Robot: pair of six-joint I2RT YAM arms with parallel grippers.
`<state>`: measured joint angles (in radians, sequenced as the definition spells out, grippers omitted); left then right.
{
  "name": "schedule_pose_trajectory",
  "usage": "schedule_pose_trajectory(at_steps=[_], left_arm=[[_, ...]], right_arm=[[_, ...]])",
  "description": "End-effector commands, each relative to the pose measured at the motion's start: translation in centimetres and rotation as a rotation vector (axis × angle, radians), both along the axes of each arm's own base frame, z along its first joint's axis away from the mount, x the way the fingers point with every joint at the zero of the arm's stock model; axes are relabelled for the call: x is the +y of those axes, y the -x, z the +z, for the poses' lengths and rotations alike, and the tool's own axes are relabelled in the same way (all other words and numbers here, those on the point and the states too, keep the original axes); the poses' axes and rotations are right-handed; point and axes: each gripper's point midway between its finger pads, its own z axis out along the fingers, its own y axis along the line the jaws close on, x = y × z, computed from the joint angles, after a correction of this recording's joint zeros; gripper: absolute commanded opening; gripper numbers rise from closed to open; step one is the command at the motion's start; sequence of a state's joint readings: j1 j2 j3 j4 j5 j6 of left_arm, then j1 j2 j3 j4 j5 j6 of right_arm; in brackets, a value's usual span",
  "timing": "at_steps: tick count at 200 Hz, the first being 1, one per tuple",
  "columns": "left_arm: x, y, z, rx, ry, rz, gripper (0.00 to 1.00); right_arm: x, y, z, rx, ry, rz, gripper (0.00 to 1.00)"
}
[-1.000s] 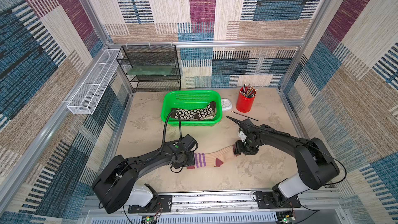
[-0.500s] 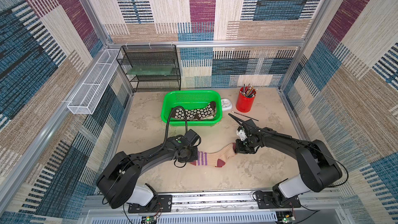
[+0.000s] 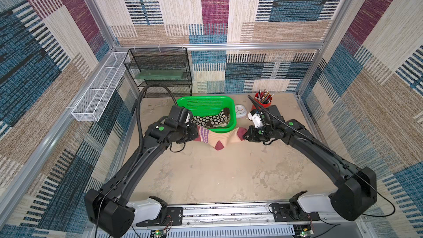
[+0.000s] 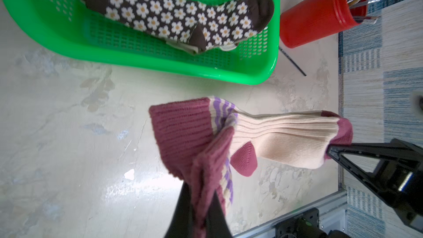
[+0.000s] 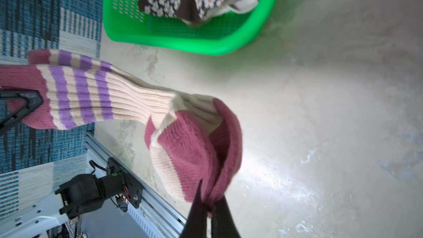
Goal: Place the socks together as a pair
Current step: Pick up a pair of socks from the center of the board, then place a pair of socks in the bin.
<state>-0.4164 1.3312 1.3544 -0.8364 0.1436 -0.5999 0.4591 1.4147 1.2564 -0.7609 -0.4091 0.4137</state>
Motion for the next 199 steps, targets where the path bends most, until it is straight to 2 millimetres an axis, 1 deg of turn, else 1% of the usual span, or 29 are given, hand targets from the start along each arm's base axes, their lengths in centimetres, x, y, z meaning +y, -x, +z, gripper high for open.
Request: schedule_pose_trajectory(at_steps=[1,18,19,22,24,29,39,49,59,69,90,98,103,105,107,110,117,125,132,134,140,146,149,161,176,185,188,191,199], left_arm=[[0.8,-2.0,0.4,0.013,-0.04,-0.049,0.0],[1.7,-4.6,0.5,0.012,-0.048,-0.032,0.0],[1.7,-4.9,0.8,0.006,-0.048,-0.031,0.0],[1.9,-5.3,0.4,0.014,-0.056,-0.027,0.0],[2.1,-5.7,0.6,0.01,-0.057,-0.023,0.0],[2.4,-6.4,0.4,0.018,-0.06,-0.015,0.01],[3.1,-8.1,0.2,0.021,-0.065,-0.003,0.0],[3.9,-9.6,-0.5,0.034,-0.083,0.01,0.01],[4.6,-11.2,-1.0,0.045,-0.09,0.019,0.0],[5.1,-12.6,-2.1,0.072,-0.1,0.023,0.0],[6.4,-15.2,-4.7,0.13,-0.146,0.037,0.02],[6.6,-16.0,-5.6,0.142,-0.153,0.036,0.06],[6.6,-16.5,-6.2,0.153,-0.147,0.035,0.12],[6.6,-16.8,-6.3,0.154,-0.144,0.035,0.13],[6.7,-16.9,-6.7,0.162,-0.14,0.032,0.17],[6.6,-17.2,-6.9,0.164,-0.135,0.029,0.2],[6.6,-17.6,-7.5,0.182,-0.13,0.023,0.32],[6.7,-17.8,-7.6,0.196,-0.135,0.016,0.54],[6.9,-17.9,-7.2,0.193,-0.146,0.014,0.72],[6.9,-17.8,-7.0,0.193,-0.149,0.013,0.77],[7.1,-17.8,-6.2,0.177,-0.154,0.016,0.85],[7.3,-17.7,-5.2,0.155,-0.156,0.023,0.98],[7.5,-17.6,-4.6,0.142,-0.158,0.029,1.0],[8.4,-17.2,-2.2,0.093,-0.17,0.059,1.0],[10.4,-15.8,0.8,0.049,-0.177,0.12,1.0],[11.3,-14.8,2.5,0.021,-0.16,0.148,1.0],[11.6,-14.5,3.0,0.013,-0.155,0.156,1.0],[11.9,-14.1,3.5,0.001,-0.154,0.162,1.0],[12.5,-13.1,4.7,-0.029,-0.148,0.179,1.0]], right_arm=[[1.9,-2.2,1.7,-0.02,-0.038,0.034,0.0],[3.6,-5.3,2.6,-0.043,-0.044,0.051,0.0],[3.7,-5.5,2.7,-0.043,-0.044,0.052,0.0],[4.0,-6.0,2.7,-0.044,-0.046,0.054,0.0],[4.2,-6.4,2.7,-0.046,-0.047,0.056,0.0],[4.6,-7.4,3.0,-0.051,-0.051,0.054,0.0],[5.4,-9.2,2.9,-0.051,-0.052,0.062,0.0],[6.2,-11.2,2.7,-0.055,-0.052,0.06,0.0],[6.9,-13.0,1.9,-0.041,-0.053,0.063,0.0],[7.3,-14.7,1.0,-0.031,-0.044,0.057,0.0],[7.4,-18.1,-2.3,0.011,0.002,0.022,0.0],[7.4,-19.1,-3.4,0.018,0.014,0.009,0.0],[7.3,-19.6,-3.9,0.023,0.017,0.002,0.01],[7.2,-19.8,-4.1,0.024,0.017,-0.002,0.03],[7.1,-20.0,-4.3,0.028,0.019,-0.007,0.04],[7.0,-20.2,-4.7,0.037,0.02,-0.014,0.08],[6.8,-20.5,-5.0,0.049,0.013,-0.018,0.21],[6.8,-20.7,-4.9,0.049,0.003,-0.013,0.37],[6.5,-20.7,-4.4,0.038,0.007,-0.015,0.52],[6.4,-20.7,-4.1,0.032,0.009,-0.015,0.55],[6.2,-20.6,-3.3,0.014,0.014,-0.013,0.61],[5.7,-20.4,-2.5,-0.001,0.021,-0.015,0.66],[5.4,-20.2,-2.2,-0.006,0.025,-0.016,0.68],[3.9,-19.5,-0.4,-0.031,0.035,-0.033,0.76],[1.8,-18.1,2.0,-0.074,0.044,-0.06,0.83],[0.3,-16.8,2.9,-0.093,0.061,-0.079,0.87],[-0.2,-16.4,3.4,-0.105,0.065,-0.085,0.92],[-0.8,-15.9,3.6,-0.112,0.07,-0.094,0.95],[-2.5,-14.6,4.1,-0.132,0.09,-0.119,0.98]])
